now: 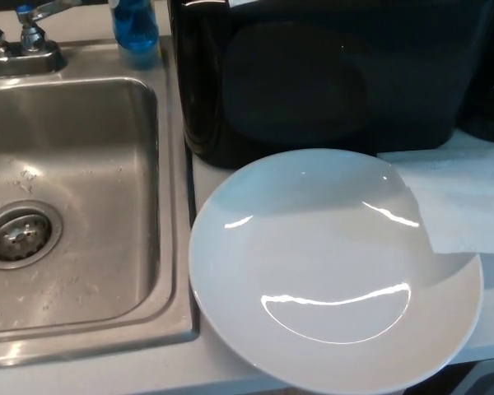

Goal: Walk towards the tissue paper container and pull out a piece of tissue paper and use it to wipe the plate

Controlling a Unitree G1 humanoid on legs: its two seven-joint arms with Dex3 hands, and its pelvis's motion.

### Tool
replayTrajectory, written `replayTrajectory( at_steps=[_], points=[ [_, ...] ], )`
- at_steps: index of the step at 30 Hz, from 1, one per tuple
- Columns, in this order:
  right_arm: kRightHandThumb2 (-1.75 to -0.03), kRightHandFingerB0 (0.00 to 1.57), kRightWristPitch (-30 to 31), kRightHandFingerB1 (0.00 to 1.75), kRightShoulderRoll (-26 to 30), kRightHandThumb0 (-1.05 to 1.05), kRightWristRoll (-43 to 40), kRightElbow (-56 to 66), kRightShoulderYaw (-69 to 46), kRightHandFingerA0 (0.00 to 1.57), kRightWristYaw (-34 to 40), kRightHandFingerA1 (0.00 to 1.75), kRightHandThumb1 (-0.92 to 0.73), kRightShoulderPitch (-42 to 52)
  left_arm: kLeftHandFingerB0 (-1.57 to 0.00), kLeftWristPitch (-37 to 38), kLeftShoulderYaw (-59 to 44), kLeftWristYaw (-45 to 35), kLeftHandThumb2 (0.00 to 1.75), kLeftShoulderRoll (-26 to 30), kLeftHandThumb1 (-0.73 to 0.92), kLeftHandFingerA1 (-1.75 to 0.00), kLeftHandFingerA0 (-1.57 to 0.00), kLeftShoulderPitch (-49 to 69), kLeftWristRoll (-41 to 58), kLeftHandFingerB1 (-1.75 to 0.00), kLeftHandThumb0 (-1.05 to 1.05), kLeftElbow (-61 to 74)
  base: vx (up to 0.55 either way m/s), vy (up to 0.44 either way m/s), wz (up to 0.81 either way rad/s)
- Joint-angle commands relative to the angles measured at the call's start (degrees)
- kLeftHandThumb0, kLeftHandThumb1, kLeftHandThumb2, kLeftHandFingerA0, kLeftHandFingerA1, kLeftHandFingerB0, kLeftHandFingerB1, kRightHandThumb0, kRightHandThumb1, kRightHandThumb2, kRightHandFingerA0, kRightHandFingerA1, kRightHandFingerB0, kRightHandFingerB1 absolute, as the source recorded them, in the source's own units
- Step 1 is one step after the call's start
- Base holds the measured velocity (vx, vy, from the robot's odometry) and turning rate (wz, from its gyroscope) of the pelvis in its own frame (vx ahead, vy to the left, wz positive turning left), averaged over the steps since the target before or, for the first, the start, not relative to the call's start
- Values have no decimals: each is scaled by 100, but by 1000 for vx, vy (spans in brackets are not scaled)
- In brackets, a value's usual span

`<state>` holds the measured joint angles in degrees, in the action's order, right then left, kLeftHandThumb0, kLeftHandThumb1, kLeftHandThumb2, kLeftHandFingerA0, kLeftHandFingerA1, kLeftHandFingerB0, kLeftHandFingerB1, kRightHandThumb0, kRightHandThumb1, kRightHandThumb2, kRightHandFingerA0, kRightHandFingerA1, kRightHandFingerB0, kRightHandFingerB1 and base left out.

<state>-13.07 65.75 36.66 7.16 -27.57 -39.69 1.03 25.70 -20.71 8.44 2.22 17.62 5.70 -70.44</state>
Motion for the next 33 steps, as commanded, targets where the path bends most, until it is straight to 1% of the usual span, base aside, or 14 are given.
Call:
replayTrajectory(
  at_steps=[1,3,4,5,6,11,12,15,18,19,21,27,32,33],
  points=[
    [-75,1,2403,17,-2434,-63,-4127,-702,-7005,0,-2988,10,-41,3493,-91,276,43,71,89,216,52,-100,-99,124,-55,-72,-4,6,0,0,0],
    [-75,1,2428,17,-2534,-63,-4281,-708,-6981,0,-2831,10,-41,3642,-91,285,41,68,89,220,52,-100,-99,120,-54,-72,-4,-2,0,0,0],
    [-62,27,1511,31,-3772,-40,-4379,-1383,-6460,25,-589,35,-73,3431,-92,276,4,-28,100,196,50,-98,-102,91,1,-68,-2,-54,0,0,0],
    [-62,30,921,32,-4392,-39,-4369,-1954,-6122,31,672,36,-74,3294,-91,258,0,-66,98,185,52,-100,-103,78,11,-70,-5,-91,0,0,0],
    [-88,23,801,46,-4481,-44,-4343,-2204,-6030,24,939,49,-53,3241,-91,250,15,-51,99,185,52,-100,-103,80,-6,-70,-5,-91,0,0,0],
    [-87,28,629,46,-4656,-46,-4340,-2766,-5903,30,1485,49,-55,3104,-91,231,31,-13,96,178,51,-100,-102,70,-20,-70,-4,-55,0,0,0],
    [-72,50,732,40,-5246,-10,-4200,-2693,-5982,55,2575,42,-75,2665,-92,226,-16,-32,91,196,56,-102,-101,66,29,-73,-7,-51,0,0,0],
    [-62,68,285,39,-5866,-24,-3730,-3217,-5904,72,4105,40,-72,2296,-92,255,-61,-13,97,204,53,-103,-102,119,71,-71,-4,-9,0,0,0],
    [-62,69,166,41,-6109,-19,-3660,-3242,-5824,79,4175,43,-73,2313,-91,240,-42,0,105,217,49,-101,-101,139,44,-70,2,-7,0,0,0],
    [-62,86,-96,52,-6357,-29,-3582,-3466,-5660,110,4270,54,-67,2346,-83,225,-36,10,109,210,48,-100,-99,143,39,-84,2,-13,0,0,0],
    [-63,91,-463,52,-6803,-25,-3416,-3887,-5328,113,4466,59,-69,2339,-91,167,-42,32,102,198,52,-101,-100,142,47,-71,0,-30,0,0,0],
    [-68,85,-1158,52,-7127,-22,-3077,-5449,-4593,95,4758,67,-74,1812,-84,-42,-68,110,106,232,49,-100,-100,27,63,-84,-4,-121,0,0,0],
    [-62,76,-1111,50,-7651,-25,-2934,-5611,-4167,90,4697,76,-72,1566,-91,-91,-121,164,82,183,61,-103,-100,87,124,-74,-10,-81,0,0,0],
    [-78,87,-1138,56,-7641,-22,-2936,-5646,-4161,99,4715,74,-48,1562,-91,-91,-122,164,82,183,61,-103,-100,87,123,-74,-10,-80,0,0,0]
  ],
)
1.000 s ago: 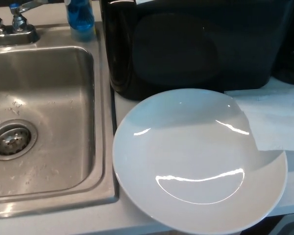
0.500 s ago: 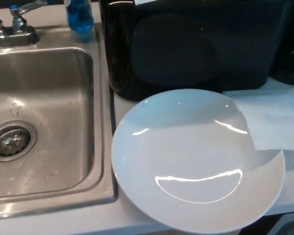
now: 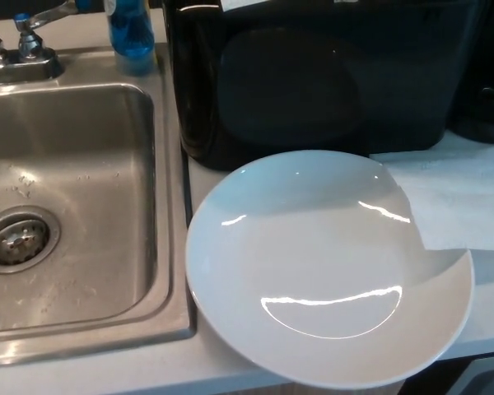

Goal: Walk towards the tissue paper container and pull out a piece of tissue paper and use it to wipe the plate

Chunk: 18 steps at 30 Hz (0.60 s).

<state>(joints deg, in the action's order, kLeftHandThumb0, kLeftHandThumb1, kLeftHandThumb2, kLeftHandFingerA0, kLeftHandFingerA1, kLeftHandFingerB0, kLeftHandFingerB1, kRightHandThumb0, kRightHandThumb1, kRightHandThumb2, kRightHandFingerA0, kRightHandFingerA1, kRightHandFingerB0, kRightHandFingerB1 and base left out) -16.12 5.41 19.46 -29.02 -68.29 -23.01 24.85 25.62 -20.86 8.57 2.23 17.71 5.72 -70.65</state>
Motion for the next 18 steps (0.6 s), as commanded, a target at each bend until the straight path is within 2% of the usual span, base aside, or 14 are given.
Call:
replayTrajectory(
  at_steps=[1,2,3,4,7,9,11,12,16,17,18],
  points=[
    [-78,87,-861,56,-1596,-22,-1218,-2065,-81,99,3067,74,-48,-825,-91,-83,-108,151,82,182,61,-103,-100,79,121,-74,-10,-59,0,0,0],
    [-67,74,-716,52,-1797,-21,-1508,-1888,-187,80,2871,78,-71,-894,-90,-121,-86,158,79,187,61,-104,-99,56,98,-73,-11,-62,0,0,0],
    [-62,81,-517,53,-2062,-23,-1392,-1802,-76,95,3043,75,-73,-932,-94,-165,-113,143,76,183,59,-107,-101,46,130,-77,-12,-75,0,0,0],
    [-61,82,-351,53,-2332,-24,-924,-1820,258,97,3357,77,-73,-883,-93,-199,-181,104,75,168,60,-106,-99,44,209,-76,-13,-90,0,0,0],
    [-61,81,-553,52,-2193,-26,-634,-2168,641,97,2963,77,-71,-696,-92,-227,-182,131,75,169,61,-107,-99,30,199,-76,-14,-87,0,0,0],
    [-61,81,-592,52,-2167,-26,-670,-2230,704,97,3023,77,-71,-691,-92,-227,-188,131,75,168,61,-107,-99,29,195,-76,-14,-88,0,0,0],
    [-62,80,-906,50,-1838,-24,-85,-2735,1510,101,2406,74,-71,-580,-93,-227,-176,139,71,213,62,-104,-98,-75,168,-75,-18,-100,0,0,0],
    [-65,71,-937,47,-2027,-18,136,-2116,1853,90,2241,70,-75,-284,-93,-224,-189,97,81,191,57,-103,-98,-121,192,-74,-11,-79,0,0,0],
    [-65,68,-1134,47,-2034,-20,3,-1852,2417,88,2311,68,-75,21,-94,-195,-182,78,84,196,56,-104,-100,-149,155,-74,-10,-84,0,0,0],
    [-75,65,-1312,47,-1967,-8,-90,-2099,2618,93,2598,65,-67,-173,-92,-158,-130,132,85,209,57,-101,-101,-265,81,-70,-8,-100,0,0,0],
    [-69,67,-1459,49,-1926,-12,-158,-2290,2731,95,2735,66,-68,-314,-91,-109,-120,119,97,216,51,-101,-101,-334,65,-74,-7,-101,0,0,0]
  ],
)
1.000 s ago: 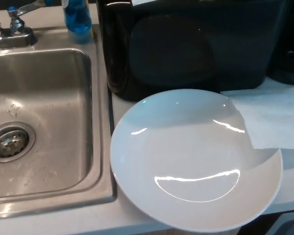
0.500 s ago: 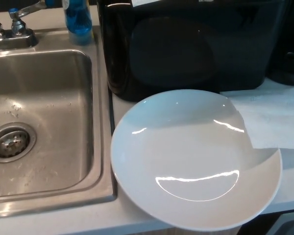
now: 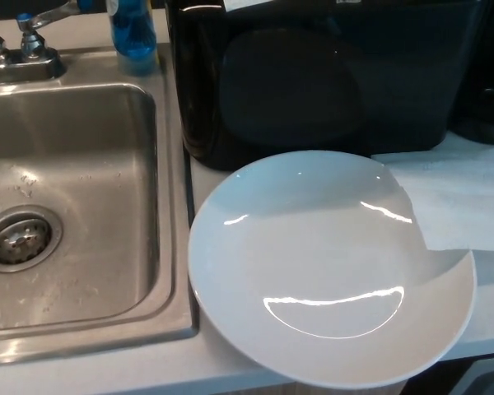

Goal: Walk towards the tissue paper container and pull out a piece of tissue paper and use it to wipe the plate

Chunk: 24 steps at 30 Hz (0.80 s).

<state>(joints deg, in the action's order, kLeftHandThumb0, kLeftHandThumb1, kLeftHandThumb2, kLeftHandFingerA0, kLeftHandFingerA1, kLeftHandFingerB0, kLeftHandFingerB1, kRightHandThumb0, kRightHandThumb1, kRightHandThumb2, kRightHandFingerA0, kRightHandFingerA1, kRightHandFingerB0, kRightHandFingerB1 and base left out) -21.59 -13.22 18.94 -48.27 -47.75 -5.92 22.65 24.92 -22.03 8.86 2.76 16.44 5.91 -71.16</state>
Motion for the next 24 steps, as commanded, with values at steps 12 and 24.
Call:
replayTrajectory(
  at_steps=[12,24],
  points=[
    [-88,76,-1820,53,-83,-3,-726,-566,1620,101,1608,72,-57,6,-91,302,-278,-257,106,91,48,-106,-103,-315,342,-85,-10,166,0,0,0],
    [-67,73,-1957,50,-200,-10,-1196,477,2326,100,1710,67,-67,256,-96,692,-615,-666,121,-165,40,-111,-101,-250,684,-87,-1,1236,0,0,0]
  ],
)
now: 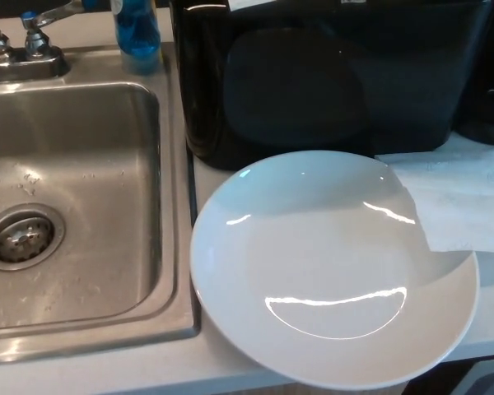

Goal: Walk towards the tissue paper container and pull out a piece of tissue paper and use it to wipe the plate

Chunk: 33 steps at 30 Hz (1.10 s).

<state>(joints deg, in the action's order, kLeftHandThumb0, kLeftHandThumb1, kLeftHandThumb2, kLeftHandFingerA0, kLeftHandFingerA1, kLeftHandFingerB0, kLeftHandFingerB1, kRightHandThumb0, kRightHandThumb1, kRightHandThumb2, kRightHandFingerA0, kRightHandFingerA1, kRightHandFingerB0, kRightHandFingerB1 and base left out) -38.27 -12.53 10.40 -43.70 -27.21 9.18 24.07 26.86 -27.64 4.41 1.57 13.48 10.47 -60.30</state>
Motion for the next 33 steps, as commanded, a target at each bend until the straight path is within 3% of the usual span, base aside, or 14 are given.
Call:
replayTrajectory(
  at_steps=[1,9,10,17,20,33],
  points=[
    [-67,73,-513,50,-240,-10,-305,-298,366,100,221,67,-67,78,-96,527,-44,-252,121,-52,40,-111,-101,-16,214,-87,-1,47,0,0,0],
    [-69,67,-834,49,-135,-10,-617,-798,525,98,447,68,-69,-82,-95,518,-38,-316,117,-60,45,-110,-103,7,244,-89,-4,4,0,0,0],
    [-62,71,-871,48,-72,-16,-549,-672,544,100,578,65,-71,-52,-93,557,-43,-326,108,7,47,-107,-106,36,220,-89,-7,-100,0,0,0],
    [-62,68,-1068,50,44,-13,-656,-710,675,99,610,65,-69,-114,-94,563,-1,-290,110,111,48,-107,-105,-5,170,-86,-6,-276,0,0,0],
    [-67,71,-871,53,12,-12,-523,-373,849,101,644,79,-71,86,-93,516,58,-234,113,74,45,-109,-102,-15,134,-87,-4,-269,0,0,0],
    [-68,73,-797,56,173,-10,-652,-342,1028,100,737,81,-71,81,-96,518,150,-142,116,142,45,-110,-104,3,81,-83,-1,-498,0,0,0]
  ],
)
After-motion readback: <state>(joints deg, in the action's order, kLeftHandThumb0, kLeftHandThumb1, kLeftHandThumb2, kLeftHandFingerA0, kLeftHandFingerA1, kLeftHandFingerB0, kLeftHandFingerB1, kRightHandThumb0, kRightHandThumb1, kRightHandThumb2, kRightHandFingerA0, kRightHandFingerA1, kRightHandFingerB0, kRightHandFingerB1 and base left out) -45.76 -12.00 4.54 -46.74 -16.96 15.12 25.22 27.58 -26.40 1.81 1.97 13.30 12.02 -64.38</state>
